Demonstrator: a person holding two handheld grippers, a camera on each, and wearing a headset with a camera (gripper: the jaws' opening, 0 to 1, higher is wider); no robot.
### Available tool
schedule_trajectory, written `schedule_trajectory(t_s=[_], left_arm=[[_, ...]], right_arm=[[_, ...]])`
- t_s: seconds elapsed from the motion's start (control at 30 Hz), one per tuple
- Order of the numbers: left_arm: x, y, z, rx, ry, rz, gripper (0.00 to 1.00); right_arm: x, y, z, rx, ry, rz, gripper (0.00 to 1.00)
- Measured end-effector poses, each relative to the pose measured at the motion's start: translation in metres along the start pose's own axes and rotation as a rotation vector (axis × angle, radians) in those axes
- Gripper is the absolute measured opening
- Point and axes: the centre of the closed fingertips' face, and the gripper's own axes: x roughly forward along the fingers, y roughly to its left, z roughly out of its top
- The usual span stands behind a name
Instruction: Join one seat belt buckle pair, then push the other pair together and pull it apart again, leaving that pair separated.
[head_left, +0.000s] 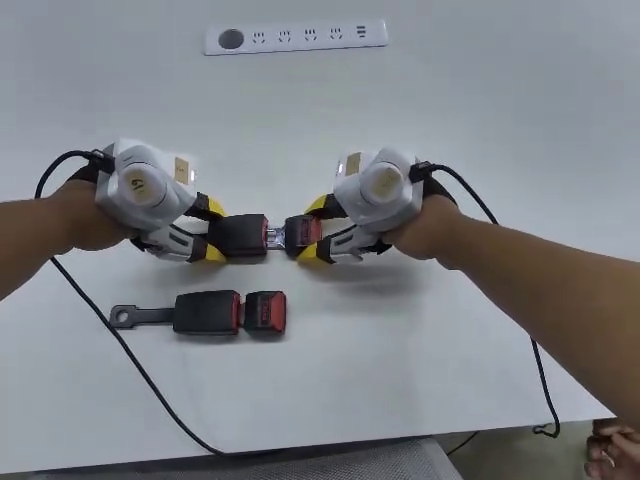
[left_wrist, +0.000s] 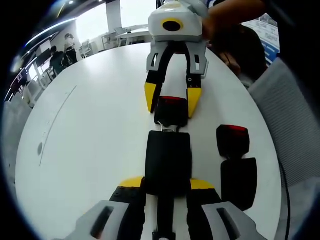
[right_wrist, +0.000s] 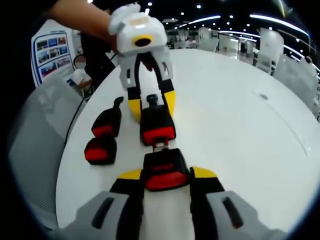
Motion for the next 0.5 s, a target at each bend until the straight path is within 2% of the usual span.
schedule_trajectory(t_s=[0.27, 0.5], left_arm=[[0.0, 0.0, 0.0, 0.001, 0.003, -0.002, 0.32], [0.0, 0.0, 0.0, 0.003, 0.004, -0.005, 0.32]], right_arm=[[-0.013, 0.001, -0.007, 0.001, 0.002, -0.005, 0.36], [-0.033, -0.003, -0.023, 0.012, 0.017, -0.012, 0.36]])
